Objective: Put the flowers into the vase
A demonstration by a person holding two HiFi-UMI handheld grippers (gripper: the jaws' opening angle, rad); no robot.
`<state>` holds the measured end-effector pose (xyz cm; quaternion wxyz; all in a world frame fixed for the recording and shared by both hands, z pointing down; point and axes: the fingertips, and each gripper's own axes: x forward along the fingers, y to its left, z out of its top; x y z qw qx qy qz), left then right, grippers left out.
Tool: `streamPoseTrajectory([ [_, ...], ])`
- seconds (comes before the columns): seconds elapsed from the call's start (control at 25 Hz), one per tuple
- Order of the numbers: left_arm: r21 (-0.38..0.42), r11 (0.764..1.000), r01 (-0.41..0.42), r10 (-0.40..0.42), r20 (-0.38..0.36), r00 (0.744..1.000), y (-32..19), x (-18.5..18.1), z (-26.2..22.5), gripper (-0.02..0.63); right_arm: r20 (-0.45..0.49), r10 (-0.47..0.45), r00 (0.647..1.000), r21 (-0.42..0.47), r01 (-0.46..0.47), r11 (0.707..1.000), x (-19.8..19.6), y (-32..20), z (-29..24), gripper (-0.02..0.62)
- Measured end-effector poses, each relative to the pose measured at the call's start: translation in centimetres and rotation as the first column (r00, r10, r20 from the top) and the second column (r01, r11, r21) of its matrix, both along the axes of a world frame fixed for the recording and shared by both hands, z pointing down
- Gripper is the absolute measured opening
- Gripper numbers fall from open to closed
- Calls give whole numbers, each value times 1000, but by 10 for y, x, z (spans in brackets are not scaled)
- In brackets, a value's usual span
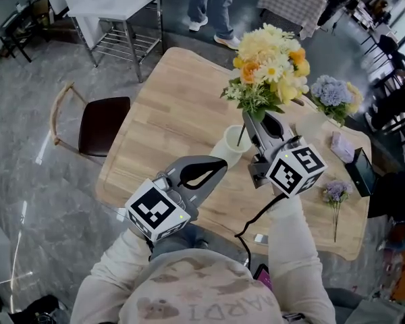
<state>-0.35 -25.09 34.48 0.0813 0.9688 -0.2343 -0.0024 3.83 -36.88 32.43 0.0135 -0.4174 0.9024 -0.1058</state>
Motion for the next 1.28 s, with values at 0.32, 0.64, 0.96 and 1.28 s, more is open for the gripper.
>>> streamPoseTrajectory([
  [0.32,-28,1000,3,-3,3,1000,-10,1,10,1,-8,-10,1000,-32,10,999,8,0,38,67],
  [0.64,-32,999,-14,14,3,1000,-10,9,9,1,-104,-1,995,-46,-4,999,15,4,62,110],
  [0.96,-33,999,-17,18,4,1000,-4,11,10,1,-188,-50,981,-95,33,995,19,24,79,227],
  [1.28,-29,999,-46,46,6,999,10,18,7,1,-192,-37,981,-95,19,995,29,61,83,229],
])
